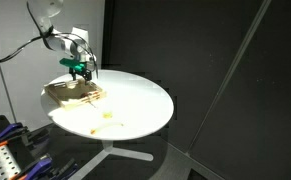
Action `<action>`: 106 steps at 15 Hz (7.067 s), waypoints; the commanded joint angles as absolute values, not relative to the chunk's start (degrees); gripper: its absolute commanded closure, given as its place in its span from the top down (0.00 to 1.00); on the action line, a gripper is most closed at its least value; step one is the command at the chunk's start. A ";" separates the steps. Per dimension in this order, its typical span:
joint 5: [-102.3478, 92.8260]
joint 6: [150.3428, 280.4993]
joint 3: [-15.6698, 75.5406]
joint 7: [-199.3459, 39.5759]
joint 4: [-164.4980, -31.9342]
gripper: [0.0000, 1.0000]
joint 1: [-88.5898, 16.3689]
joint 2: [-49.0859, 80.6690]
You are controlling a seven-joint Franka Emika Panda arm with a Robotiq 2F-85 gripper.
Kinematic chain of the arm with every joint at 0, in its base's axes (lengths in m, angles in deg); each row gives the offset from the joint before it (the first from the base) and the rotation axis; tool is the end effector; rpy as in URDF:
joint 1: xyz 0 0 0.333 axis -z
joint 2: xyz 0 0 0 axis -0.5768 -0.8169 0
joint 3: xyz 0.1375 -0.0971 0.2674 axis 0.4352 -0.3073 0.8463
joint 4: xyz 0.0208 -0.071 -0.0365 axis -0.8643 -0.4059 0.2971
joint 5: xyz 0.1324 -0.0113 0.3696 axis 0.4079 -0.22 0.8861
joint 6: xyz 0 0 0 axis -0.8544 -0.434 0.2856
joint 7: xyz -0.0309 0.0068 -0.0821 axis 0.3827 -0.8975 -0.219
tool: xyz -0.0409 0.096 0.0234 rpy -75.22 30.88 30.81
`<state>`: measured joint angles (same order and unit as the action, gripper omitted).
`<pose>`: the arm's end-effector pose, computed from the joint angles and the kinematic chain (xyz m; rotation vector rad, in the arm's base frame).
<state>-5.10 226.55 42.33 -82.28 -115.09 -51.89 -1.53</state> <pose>0.5758 0.2660 0.1934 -3.0374 -0.5148 -0.0588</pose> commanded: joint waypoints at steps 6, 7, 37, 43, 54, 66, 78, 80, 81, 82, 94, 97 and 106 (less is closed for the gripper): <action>-4.95 219.29 46.92 -63.37 -111.50 1.00 -46.59 -3.54; -5.13 218.67 47.11 -61.56 -111.37 1.00 -46.39 -3.62; -14.05 222.20 46.32 -51.56 -111.82 1.00 -46.97 -3.71; -15.50 224.98 46.37 -49.59 -111.83 1.00 -47.19 -4.13; -18.37 226.18 46.44 -45.12 -111.59 1.00 -46.91 -5.89; -18.93 227.80 46.52 -42.39 -111.53 1.00 -46.29 -7.96; -19.07 228.26 46.06 -42.44 -111.56 1.00 -46.02 -8.99; -19.09 228.23 45.90 -42.45 -111.57 1.00 -45.97 -9.08; -19.09 228.23 45.85 -42.46 -111.59 1.00 -45.94 -9.13; -19.09 228.21 45.81 -42.48 -111.59 1.00 -45.90 -9.20; -19.16 228.03 45.49 -42.64 -111.81 1.00 -45.85 -10.06; -19.16 227.99 45.42 -42.63 -111.84 1.00 -45.80 -10.24; -19.22 227.93 45.37 -42.46 -111.86 0.71 -45.74 -10.53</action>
<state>-17.56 227.53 44.92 -43.30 -112.10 -46.71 -10.33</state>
